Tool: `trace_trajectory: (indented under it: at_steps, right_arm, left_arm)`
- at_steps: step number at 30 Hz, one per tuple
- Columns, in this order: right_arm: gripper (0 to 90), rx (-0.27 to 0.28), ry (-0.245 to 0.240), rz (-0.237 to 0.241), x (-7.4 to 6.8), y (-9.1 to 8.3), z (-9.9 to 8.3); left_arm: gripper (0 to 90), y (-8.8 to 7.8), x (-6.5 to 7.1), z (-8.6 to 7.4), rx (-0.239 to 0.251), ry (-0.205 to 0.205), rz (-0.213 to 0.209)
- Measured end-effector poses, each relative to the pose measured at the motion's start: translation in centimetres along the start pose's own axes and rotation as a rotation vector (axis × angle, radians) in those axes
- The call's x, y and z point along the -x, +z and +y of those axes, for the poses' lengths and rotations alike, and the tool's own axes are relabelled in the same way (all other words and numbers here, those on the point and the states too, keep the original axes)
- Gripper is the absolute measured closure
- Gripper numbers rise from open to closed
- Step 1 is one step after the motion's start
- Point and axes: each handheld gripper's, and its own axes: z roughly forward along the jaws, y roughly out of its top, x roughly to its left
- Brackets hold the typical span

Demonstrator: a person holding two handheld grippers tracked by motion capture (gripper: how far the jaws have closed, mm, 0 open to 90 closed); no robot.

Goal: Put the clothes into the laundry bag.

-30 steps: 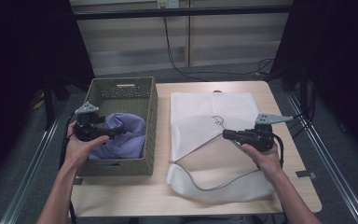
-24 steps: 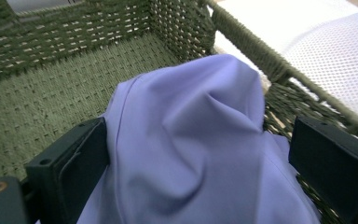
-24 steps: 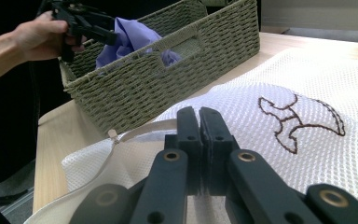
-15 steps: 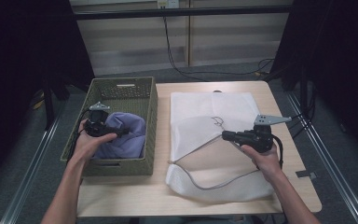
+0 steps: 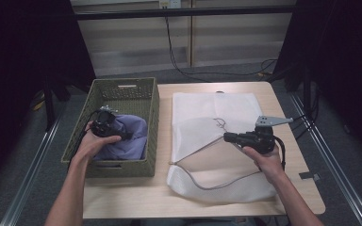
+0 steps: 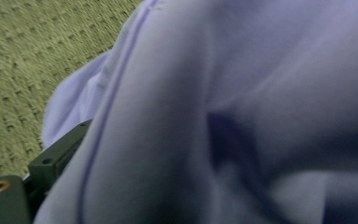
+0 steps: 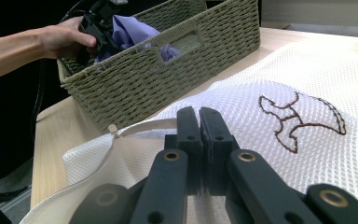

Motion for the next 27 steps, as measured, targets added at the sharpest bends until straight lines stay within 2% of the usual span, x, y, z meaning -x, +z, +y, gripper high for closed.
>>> trace_trajectory:
  at_steps: [3,6,8,9,12,17,21,22,27]
  right_arm:
    - [88.1,0.003,-0.005,-0.002,0.1,-0.1,0.0]
    - [88.2,0.001,-0.008,-0.006,0.1,-0.1,0.0]
    - [88.2,-0.002,-0.005,-0.005,0.1,-0.1,-0.1]
    - [88.2,-0.005,-0.003,-0.004,0.1,0.0,-0.1]
    - [88.1,-0.004,-0.006,-0.005,0.1,0.0,-0.1]
    - [88.1,-0.008,-0.006,-0.004,0.1,0.1,-0.1]
    - [88.2,-0.008,-0.008,-0.002,0.2,0.1,-0.1]
    - [88.2,-0.009,-0.007,-0.004,0.2,0.1,-0.1]
    - [88.1,-0.009,-0.009,-0.003,0.2,0.1,-0.1]
  left_arm:
    - [6.0,0.4,0.1,0.0,-0.031,0.016,-0.020]
    - [5.0,1.0,0.1,-0.1,-0.087,0.027,-0.027]
    - [4.0,1.5,0.2,-0.1,-0.119,0.016,-0.026]
    - [3.8,1.8,0.4,0.0,-0.135,0.024,-0.012]
    - [4.3,2.1,0.8,-0.1,-0.133,0.016,-0.015]
    - [4.3,2.5,0.4,-0.2,-0.177,0.023,-0.016]
    - [3.7,3.1,0.7,-0.3,-0.189,0.020,-0.008]
    - [3.6,3.2,0.8,-0.3,-0.200,0.038,-0.011]
    - [2.8,3.8,0.8,-0.6,-0.211,0.033,-0.009]
